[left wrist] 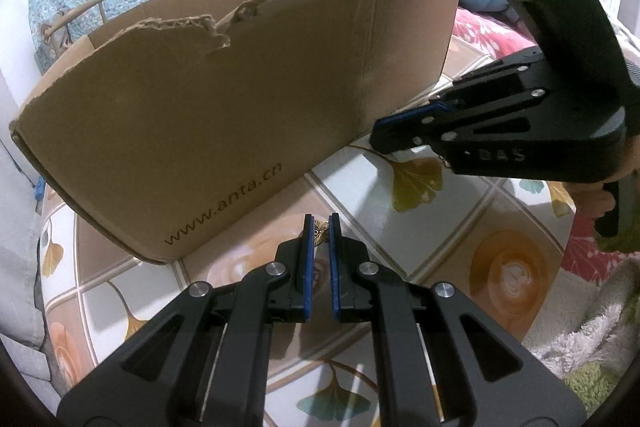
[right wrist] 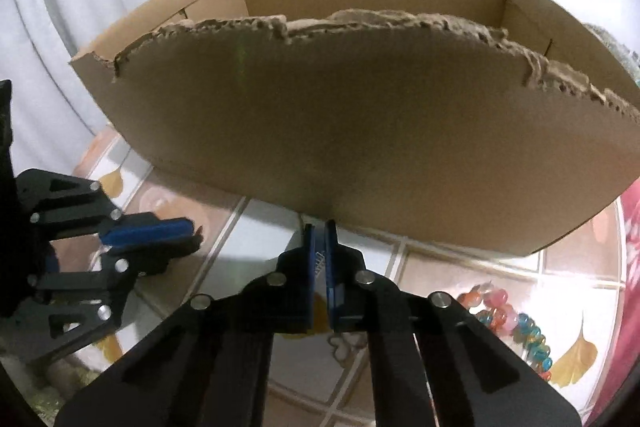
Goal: Organize jewelry
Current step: 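Grasp the small silver charm on the table with the right gripper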
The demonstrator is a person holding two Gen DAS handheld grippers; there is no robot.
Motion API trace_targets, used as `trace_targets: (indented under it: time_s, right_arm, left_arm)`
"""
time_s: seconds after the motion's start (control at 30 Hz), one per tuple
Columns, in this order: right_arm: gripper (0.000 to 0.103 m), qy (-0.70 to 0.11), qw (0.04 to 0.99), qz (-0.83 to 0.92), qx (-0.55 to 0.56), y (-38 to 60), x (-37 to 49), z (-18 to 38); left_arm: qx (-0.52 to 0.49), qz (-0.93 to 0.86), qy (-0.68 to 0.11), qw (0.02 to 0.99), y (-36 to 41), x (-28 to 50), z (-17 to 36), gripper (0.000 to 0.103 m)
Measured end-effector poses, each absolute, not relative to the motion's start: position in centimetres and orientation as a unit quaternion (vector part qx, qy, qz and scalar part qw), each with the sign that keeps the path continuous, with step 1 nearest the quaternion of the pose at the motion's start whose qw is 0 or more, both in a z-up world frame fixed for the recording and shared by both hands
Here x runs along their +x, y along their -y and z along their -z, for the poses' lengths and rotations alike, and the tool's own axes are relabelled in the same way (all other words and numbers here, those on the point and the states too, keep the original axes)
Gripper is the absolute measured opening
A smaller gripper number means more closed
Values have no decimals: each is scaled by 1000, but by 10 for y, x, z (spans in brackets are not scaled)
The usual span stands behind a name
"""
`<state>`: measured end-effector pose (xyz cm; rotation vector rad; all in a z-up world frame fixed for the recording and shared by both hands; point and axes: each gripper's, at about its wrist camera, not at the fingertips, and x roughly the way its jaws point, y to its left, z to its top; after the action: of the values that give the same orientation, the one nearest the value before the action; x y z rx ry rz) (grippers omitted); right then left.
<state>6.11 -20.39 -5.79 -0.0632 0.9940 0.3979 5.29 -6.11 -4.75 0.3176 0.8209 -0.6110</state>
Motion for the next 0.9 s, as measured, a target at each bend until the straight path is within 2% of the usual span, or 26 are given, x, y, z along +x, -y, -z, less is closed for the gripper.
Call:
trace_targets:
  time_s: [0.37,0.53,0.63,0.67,0.9]
  right_arm:
    - [4,-513,832,-208,-18,213,10,56]
    - [5,-494,843,-212,0,228,-8,40]
    - [11,-498,842,-208,3,240,-16,33]
    - [17,-504,839,-206,3,238,-16,35]
    - [17,-536,821,-194,36,237,-14,49]
  left_arm:
    - [150,292,-387,861,57,49,49,6]
    - [152,292,-386,861,58,49,48,6]
    - [154,291,-386,862,58,48,48,6]
    - [154,290,-386,862,58,48,48,6]
    - [155,290,-387,862,58,48,47,6]
